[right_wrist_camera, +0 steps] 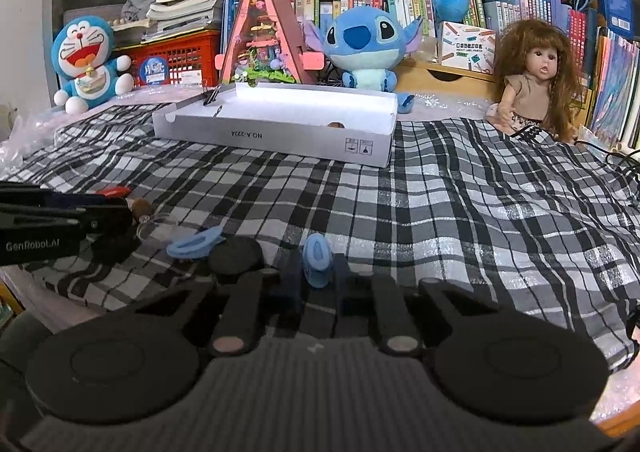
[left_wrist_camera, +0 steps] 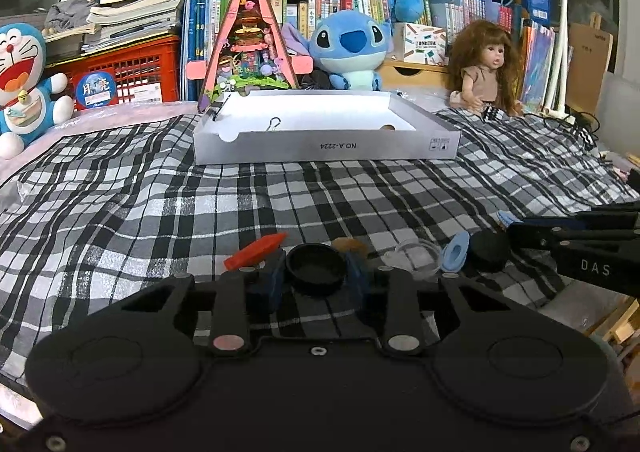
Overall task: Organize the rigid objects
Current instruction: 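Grasp a black round lid with the left gripper while the right grasps a blue clip, then carry the black lid and blue clip over the white tray with both grippers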
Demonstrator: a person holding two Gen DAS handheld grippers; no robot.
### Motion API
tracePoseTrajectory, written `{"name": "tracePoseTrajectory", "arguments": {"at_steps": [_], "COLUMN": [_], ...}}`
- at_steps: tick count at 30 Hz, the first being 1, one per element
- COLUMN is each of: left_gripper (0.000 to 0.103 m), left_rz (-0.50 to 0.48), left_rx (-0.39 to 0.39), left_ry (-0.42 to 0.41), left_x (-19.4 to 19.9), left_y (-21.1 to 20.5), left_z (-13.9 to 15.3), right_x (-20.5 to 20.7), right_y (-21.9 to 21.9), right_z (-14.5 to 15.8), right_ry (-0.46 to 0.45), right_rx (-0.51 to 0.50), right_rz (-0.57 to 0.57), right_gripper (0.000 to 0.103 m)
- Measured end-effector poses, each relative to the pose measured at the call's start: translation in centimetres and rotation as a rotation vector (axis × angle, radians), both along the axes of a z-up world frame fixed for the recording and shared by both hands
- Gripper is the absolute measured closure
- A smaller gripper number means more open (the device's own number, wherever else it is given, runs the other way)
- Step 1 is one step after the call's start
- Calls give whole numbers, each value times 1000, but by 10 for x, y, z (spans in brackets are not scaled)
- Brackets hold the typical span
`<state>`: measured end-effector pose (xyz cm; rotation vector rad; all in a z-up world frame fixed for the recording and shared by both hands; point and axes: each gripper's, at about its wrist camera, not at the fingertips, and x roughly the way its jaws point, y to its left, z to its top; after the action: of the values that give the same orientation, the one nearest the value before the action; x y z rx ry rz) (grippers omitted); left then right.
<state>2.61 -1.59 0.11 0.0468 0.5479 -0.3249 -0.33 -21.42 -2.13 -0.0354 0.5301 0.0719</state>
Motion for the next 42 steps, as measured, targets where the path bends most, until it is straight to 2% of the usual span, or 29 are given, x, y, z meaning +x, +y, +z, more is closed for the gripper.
{"name": "tracePoseTrajectory", "arguments": {"at_steps": [12,24,30,34,42], "left_gripper": [73,73,73,73,73], "left_rz": [13,42,54,70,129], "left_rx": [-33,-53,-73,-99,-115], "left_ry": [-5,-14,17,70,168], "left_x": [27,92,133,166,232], "left_y": [7,6,1,1,-4], "left_z": [29,62,70,71,54], "right_x": [16,64,103,134,195], "right_y": [-9,-24,-32,-37,-45], "right_z": [21,46,61,64,62], "right_ry": [-24,9,41,90,176], "right_rx": [37,115,157,195,269], "right_rz": [-25,-59,-76,-88,-145], "right_gripper": [83,83,83,83,84]}}
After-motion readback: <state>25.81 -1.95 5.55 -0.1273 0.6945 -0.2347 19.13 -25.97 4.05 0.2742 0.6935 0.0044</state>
